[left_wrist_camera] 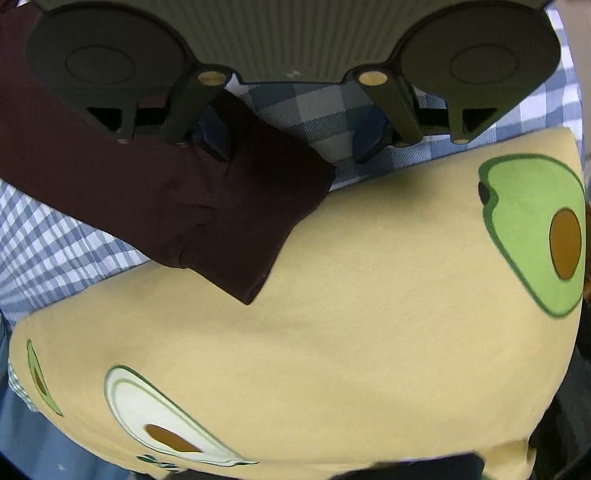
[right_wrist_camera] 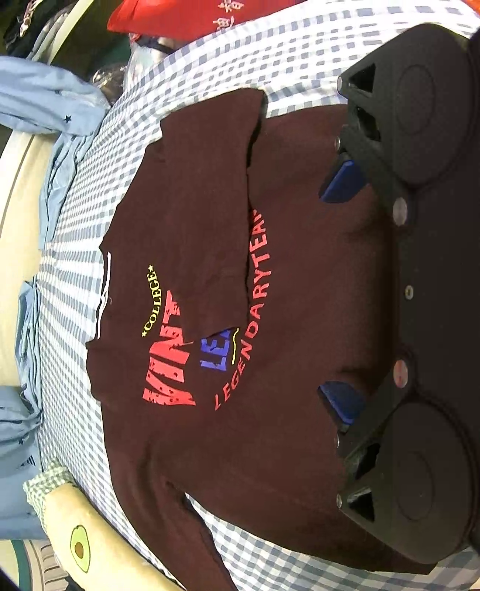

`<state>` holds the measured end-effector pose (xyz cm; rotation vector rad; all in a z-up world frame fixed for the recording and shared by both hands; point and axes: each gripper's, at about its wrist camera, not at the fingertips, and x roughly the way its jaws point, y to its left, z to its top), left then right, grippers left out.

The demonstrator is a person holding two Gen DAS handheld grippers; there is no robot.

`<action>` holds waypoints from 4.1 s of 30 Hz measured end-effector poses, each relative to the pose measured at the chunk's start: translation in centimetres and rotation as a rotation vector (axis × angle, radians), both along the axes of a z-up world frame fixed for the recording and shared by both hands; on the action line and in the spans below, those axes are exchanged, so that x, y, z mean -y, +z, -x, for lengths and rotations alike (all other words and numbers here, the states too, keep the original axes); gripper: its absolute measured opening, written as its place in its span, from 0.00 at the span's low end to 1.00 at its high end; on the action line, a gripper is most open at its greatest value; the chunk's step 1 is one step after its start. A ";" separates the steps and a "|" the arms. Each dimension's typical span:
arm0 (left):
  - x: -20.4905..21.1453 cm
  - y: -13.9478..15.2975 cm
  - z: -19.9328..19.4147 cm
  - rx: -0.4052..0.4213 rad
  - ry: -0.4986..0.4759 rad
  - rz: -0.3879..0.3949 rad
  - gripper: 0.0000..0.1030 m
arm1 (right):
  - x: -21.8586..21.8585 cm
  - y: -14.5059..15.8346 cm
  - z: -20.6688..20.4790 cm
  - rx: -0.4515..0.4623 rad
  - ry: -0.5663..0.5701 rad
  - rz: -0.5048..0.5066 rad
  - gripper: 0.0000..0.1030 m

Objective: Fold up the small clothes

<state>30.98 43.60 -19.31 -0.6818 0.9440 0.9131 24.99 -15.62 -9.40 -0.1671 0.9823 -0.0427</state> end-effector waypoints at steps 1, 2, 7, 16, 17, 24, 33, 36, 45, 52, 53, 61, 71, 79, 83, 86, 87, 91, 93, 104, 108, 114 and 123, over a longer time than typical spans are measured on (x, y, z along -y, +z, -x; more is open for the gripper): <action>0.4 0.0 -0.3 -0.004 -0.013 -0.015 0.66 | -0.1 0.0 0.1 0.006 -0.003 0.007 0.99; 0.7 0.1 -0.5 0.000 -0.030 -0.027 0.55 | -0.1 0.1 0.2 0.010 -0.006 0.011 0.99; 2.6 0.5 -1.5 -0.026 -0.052 -0.094 0.37 | 0.1 -0.1 0.3 0.014 -0.030 0.001 0.99; 4.1 3.6 -0.7 0.049 -0.080 -0.192 0.04 | 0.5 -0.5 0.0 0.015 -0.048 -0.018 0.99; 4.4 4.0 -0.5 0.064 -0.095 -0.205 0.04 | 0.5 -0.6 -0.2 0.014 -0.049 -0.022 0.99; 7.6 8.8 -0.7 0.208 -0.242 -0.256 0.03 | -0.1 -0.8 -1.3 0.015 -0.011 -0.040 0.99; 17.1 17.2 -3.7 0.454 -0.587 -0.327 0.02 | -0.1 -1.3 -2.2 0.015 0.020 -0.071 0.99; 20.7 18.9 -4.9 0.514 -0.684 -0.331 0.02 | 0.7 -1.2 -2.1 0.020 0.013 -0.079 0.99; 33.3 20.6 -8.1 0.592 -0.945 -0.277 0.02 | 5.6 -1.4 -1.6 0.024 -0.080 -0.091 0.99; 43.4 17.7 -8.5 0.557 -1.154 -0.212 0.02 | 10.4 -1.6 -0.8 0.023 -0.162 -0.080 0.99; 44.5 17.1 -8.5 0.541 -1.176 -0.203 0.02 | 11.1 -1.6 -0.7 0.023 -0.176 -0.079 0.99; 50.5 10.7 -8.6 0.357 -1.302 -0.141 0.03 | 15.6 -2.2 0.3 0.004 -0.260 -0.076 0.99; 51.1 6.5 -8.7 0.216 -1.370 -0.049 0.05 | 16.9 -3.3 0.4 -0.027 -0.282 -0.090 0.99; 48.3 6.6 -8.7 0.209 -1.324 0.096 0.66 | 16.0 -3.3 -0.3 -0.029 -0.255 -0.098 0.99; 45.4 7.4 -8.1 0.220 -1.272 0.089 0.82 | 14.7 -3.5 -1.3 -0.033 -0.228 -0.100 0.99; 42.1 7.6 -7.8 0.215 -1.184 0.074 0.91 | 13.1 -3.6 -2.2 -0.030 -0.188 -0.102 0.99; 40.7 7.5 -7.8 0.208 -1.151 0.070 0.93 | 12.5 -3.5 -2.6 -0.026 -0.173 -0.103 0.99; 34.7 6.6 -7.7 0.175 -1.008 0.031 0.98 | 9.7 -3.4 -4.1 0.000 -0.110 -0.108 0.99; 31.4 5.8 -7.9 0.148 -0.944 0.011 0.98 | 8.2 -3.2 -5.1 0.019 -0.086 -0.110 0.99; 19.1 2.2 -13.5 0.165 -0.859 0.044 0.98 | 3.4 -3.6 -10.7 0.052 -0.033 -0.099 0.99; 18.4 0.3 -16.5 0.173 -0.914 0.087 0.98 | 2.8 -4.7 -12.2 0.031 -0.046 -0.071 0.99; 18.8 -1.8 -19.0 0.178 -0.958 0.139 0.96 | 2.6 -6.8 -13.8 -0.023 -0.073 -0.012 0.99; 20.2 -1.9 -20.7 0.174 -1.033 0.296 0.37 | 2.7 -7.7 -15.2 -0.049 -0.076 -0.004 1.00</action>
